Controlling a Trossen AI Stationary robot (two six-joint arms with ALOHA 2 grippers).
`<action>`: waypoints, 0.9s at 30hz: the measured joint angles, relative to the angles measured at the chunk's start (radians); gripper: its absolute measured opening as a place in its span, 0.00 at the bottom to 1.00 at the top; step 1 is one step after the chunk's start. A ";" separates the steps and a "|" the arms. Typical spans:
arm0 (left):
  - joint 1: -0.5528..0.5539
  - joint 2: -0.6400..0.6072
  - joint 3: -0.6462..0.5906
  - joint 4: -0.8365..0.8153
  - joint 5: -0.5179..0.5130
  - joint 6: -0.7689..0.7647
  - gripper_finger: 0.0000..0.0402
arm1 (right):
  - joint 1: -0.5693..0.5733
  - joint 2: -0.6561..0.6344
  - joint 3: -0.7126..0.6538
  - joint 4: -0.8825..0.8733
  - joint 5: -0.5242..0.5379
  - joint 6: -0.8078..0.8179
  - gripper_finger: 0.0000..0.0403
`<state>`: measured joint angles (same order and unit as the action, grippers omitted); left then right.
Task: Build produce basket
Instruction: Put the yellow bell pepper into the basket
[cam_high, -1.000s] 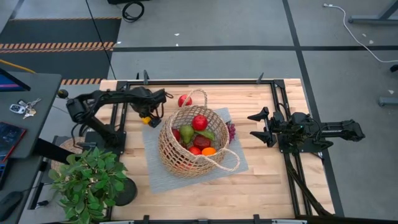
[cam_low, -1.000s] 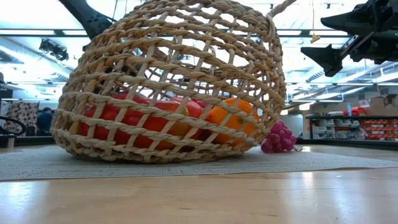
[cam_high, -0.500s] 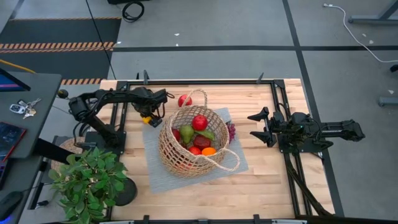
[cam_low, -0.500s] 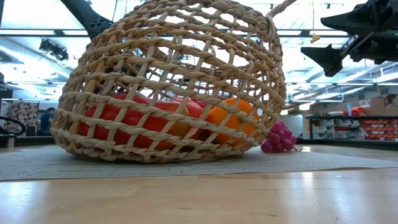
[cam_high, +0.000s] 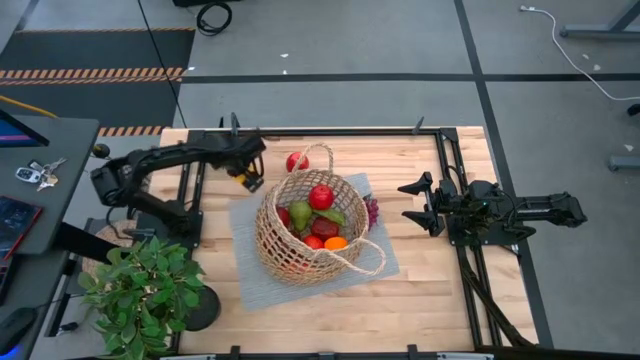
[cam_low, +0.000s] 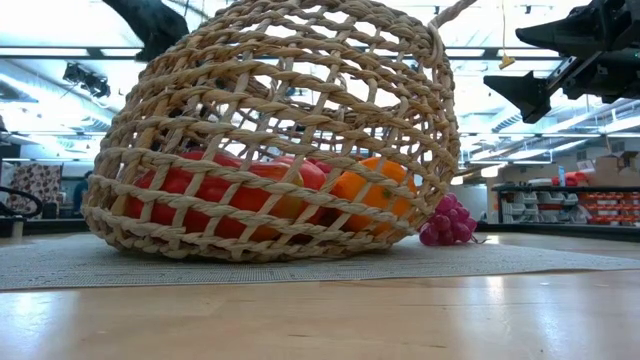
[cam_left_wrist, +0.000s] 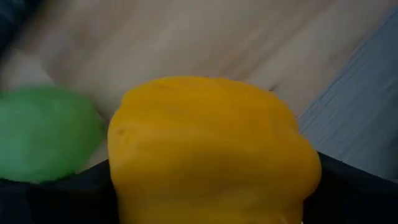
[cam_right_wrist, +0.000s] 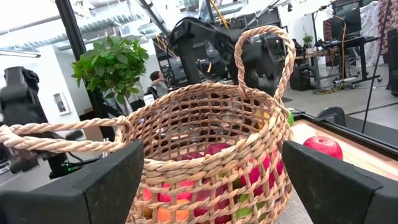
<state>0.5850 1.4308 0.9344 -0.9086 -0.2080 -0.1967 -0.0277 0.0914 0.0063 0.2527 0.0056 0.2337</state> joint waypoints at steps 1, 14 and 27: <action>0.000 -0.023 0.019 0.001 -0.001 0.000 0.81 | 0.000 0.000 0.000 0.000 0.000 0.000 0.95; -0.071 -0.289 0.214 0.284 0.002 0.035 0.82 | 0.000 0.000 0.000 0.000 0.000 0.000 0.95; -0.235 -0.391 0.241 0.730 0.004 0.052 0.82 | 0.000 0.000 0.000 0.000 0.000 0.000 0.95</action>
<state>0.3499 1.0393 1.1751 -0.1788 -0.2043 -0.1448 -0.0273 0.0910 0.0063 0.2531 0.0057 0.2337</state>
